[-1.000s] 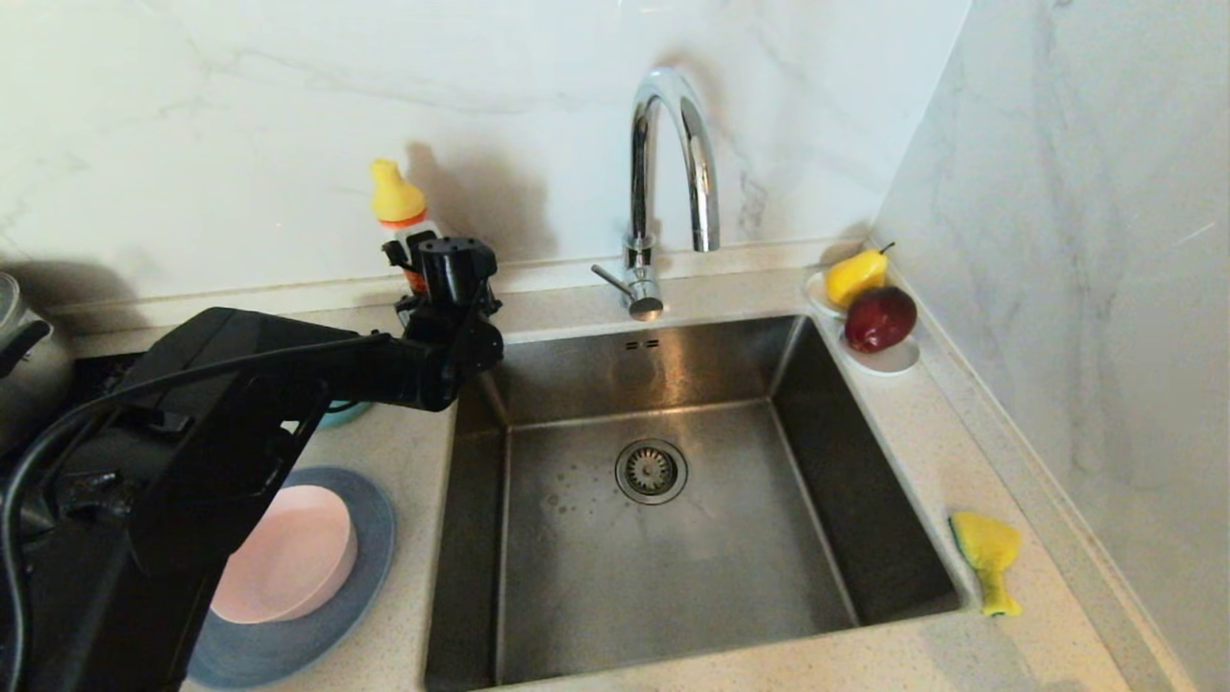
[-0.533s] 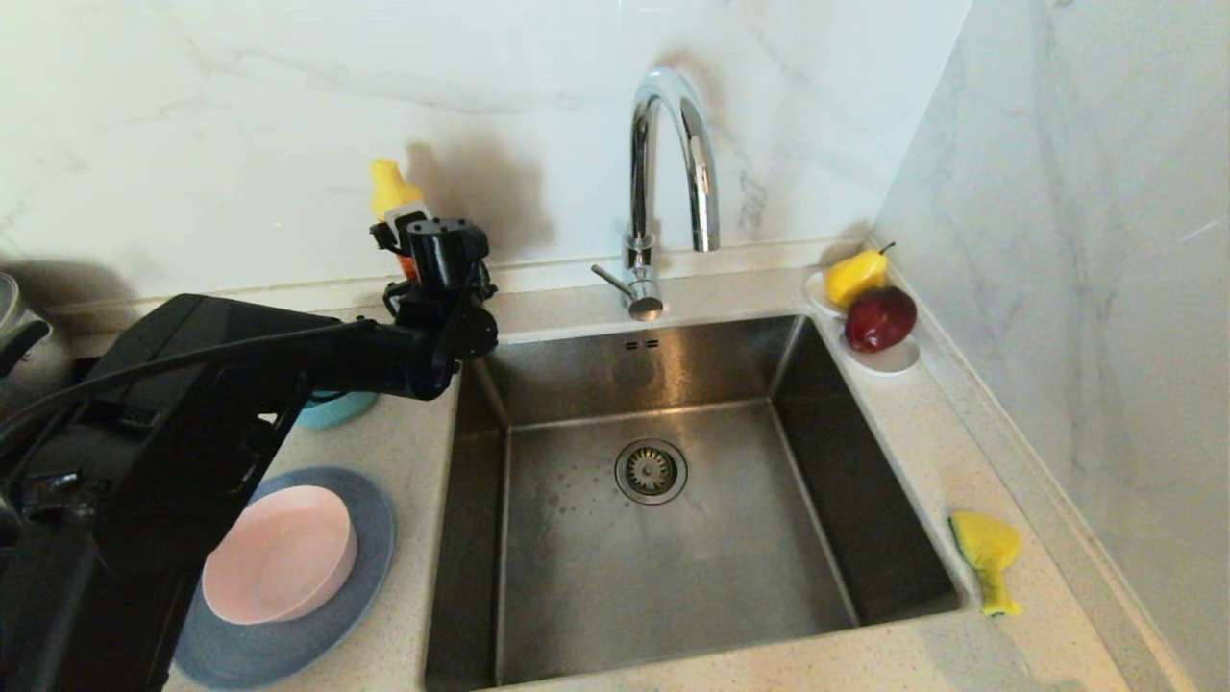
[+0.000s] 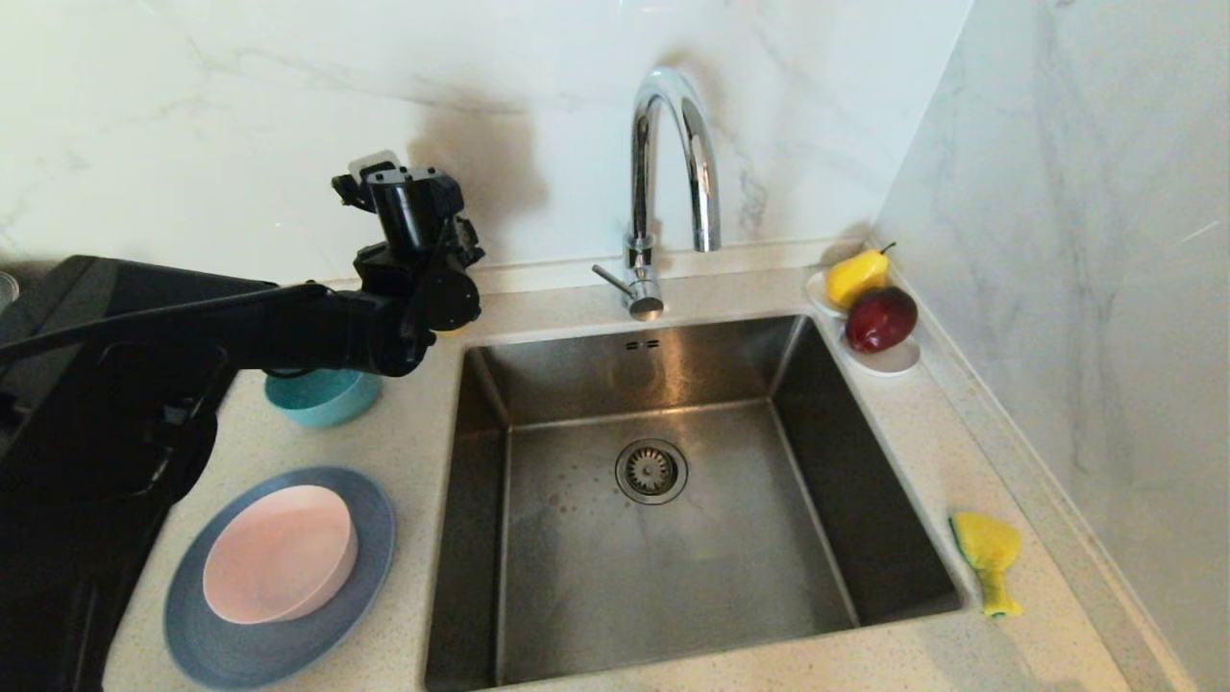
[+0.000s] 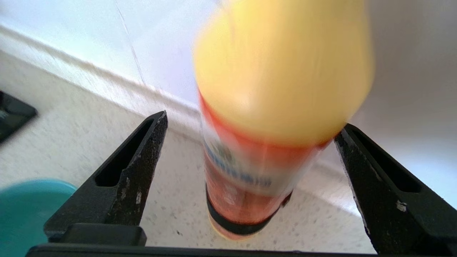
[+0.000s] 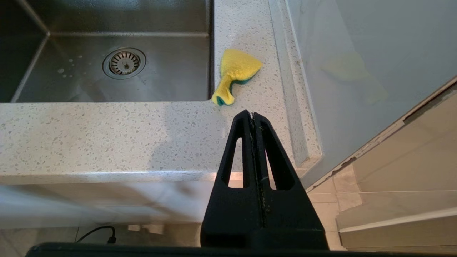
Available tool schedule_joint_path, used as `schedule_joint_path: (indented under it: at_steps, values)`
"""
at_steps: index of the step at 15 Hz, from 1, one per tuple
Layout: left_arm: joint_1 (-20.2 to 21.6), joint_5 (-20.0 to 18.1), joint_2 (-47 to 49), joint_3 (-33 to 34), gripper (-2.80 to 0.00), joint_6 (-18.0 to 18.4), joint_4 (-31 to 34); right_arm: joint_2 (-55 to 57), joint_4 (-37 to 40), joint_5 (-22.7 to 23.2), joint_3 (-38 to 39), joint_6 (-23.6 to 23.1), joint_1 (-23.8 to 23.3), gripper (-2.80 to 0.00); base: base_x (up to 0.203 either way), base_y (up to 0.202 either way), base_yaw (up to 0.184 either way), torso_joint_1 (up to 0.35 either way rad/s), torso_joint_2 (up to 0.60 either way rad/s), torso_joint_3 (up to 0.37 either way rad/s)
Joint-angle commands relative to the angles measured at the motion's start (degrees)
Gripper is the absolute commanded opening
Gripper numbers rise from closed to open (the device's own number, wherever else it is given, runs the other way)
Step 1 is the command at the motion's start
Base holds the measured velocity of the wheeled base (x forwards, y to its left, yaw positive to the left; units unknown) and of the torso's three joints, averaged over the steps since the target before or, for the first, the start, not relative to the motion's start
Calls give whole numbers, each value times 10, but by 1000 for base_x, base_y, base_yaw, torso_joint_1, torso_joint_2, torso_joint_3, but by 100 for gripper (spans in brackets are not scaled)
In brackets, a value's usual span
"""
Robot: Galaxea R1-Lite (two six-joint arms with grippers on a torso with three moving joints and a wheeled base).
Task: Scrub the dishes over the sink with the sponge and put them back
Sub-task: Place the dish soap on the table
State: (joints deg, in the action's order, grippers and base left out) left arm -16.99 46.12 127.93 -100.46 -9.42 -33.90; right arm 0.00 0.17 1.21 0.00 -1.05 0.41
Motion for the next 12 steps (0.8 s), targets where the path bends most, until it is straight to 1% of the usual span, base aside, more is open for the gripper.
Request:
schedule_joint_path:
  at_steps: [1,7,9,10,12]
  values:
    - [-7,3,-36,5,0,0,-1,-1,0,0,0,-1,0,-280,0,0,0,0,0,0]
    - [-9,2,-105,31,0,3,3,-1,0,0,0,0,0,-280,0,0,0,0,0,0]
    - [-9,1,-132,38,0,4,18,-1,0,0,0,0,0,-280,0,0,0,0,0,0]
    - [-8,1,-143,39,-280,4,27,-1,0,0,1,-1,0,-280,0,0,0,0,0,0]
    - [-8,0,-169,39,-280,3,38,-1,0,1,0,0,0,-280,0,0,0,0,0,0]
